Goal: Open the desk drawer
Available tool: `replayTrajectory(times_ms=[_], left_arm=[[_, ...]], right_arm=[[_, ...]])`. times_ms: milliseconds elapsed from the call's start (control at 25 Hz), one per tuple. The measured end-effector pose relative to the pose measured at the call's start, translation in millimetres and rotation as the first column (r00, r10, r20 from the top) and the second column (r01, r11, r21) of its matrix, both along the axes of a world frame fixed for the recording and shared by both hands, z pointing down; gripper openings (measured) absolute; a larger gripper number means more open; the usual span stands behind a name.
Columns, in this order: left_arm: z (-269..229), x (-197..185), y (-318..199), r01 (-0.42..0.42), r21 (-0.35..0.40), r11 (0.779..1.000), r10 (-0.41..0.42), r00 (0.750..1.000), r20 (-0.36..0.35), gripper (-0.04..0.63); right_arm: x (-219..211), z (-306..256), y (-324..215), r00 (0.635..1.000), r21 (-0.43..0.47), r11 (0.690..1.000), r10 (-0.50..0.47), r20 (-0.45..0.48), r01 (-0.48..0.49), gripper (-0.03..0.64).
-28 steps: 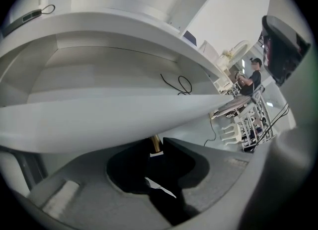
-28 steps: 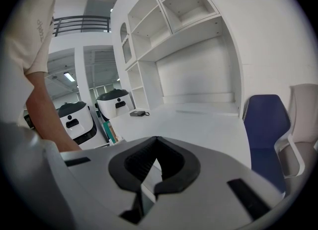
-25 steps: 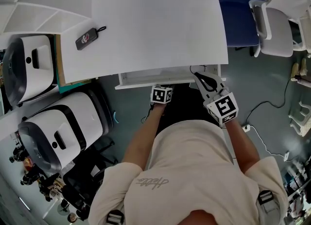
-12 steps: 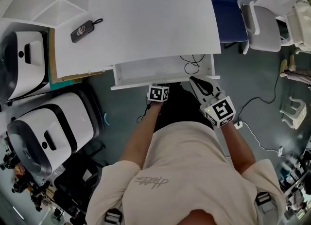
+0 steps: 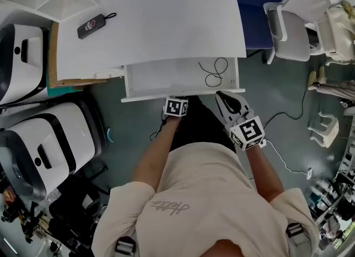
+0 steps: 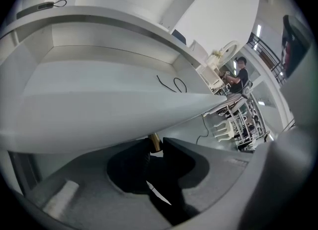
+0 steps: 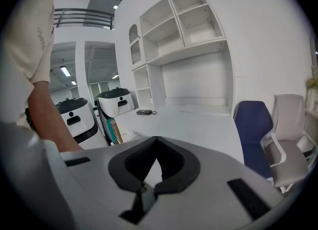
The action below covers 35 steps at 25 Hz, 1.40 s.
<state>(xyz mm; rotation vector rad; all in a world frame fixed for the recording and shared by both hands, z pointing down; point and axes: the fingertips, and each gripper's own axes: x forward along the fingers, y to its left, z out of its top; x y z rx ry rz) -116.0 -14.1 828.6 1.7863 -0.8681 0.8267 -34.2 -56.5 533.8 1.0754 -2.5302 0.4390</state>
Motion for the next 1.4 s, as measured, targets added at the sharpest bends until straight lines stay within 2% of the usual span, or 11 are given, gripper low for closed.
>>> replayTrajectory(times_ms=[280, 600, 840, 1240, 1400], left_arm=[[0, 2, 18, -0.01, -0.016, 1.0, 0.009, 1.0, -0.024, 0.087], [1, 3, 34, -0.002, -0.014, 1.0, 0.002, 1.0, -0.019, 0.087], [2, 3, 46, 0.029, -0.029, 0.999, -0.029, 1.0, 0.009, 0.086], [4, 6, 64, 0.077, -0.05, 0.996, -0.073, 0.994, 0.087, 0.081], [4, 5, 73, 0.143, -0.055, 0.988, -0.135, 0.983, 0.123, 0.08]], right_arm=[[2, 5, 19, 1.0, -0.021, 1.0, 0.017, -0.013, -0.018, -0.003], [2, 9, 27, 1.0, -0.03, 1.0, -0.008, -0.008, 0.008, -0.003], [19, 4, 36, 0.999, -0.014, 0.999, -0.033, 0.018, 0.033, -0.003], [75, 10, 58, 0.997, 0.019, 0.998, -0.056, 0.051, 0.055, -0.003], [93, 11, 72, 0.996, 0.025, 0.997, -0.072, 0.049, 0.071, -0.003]])
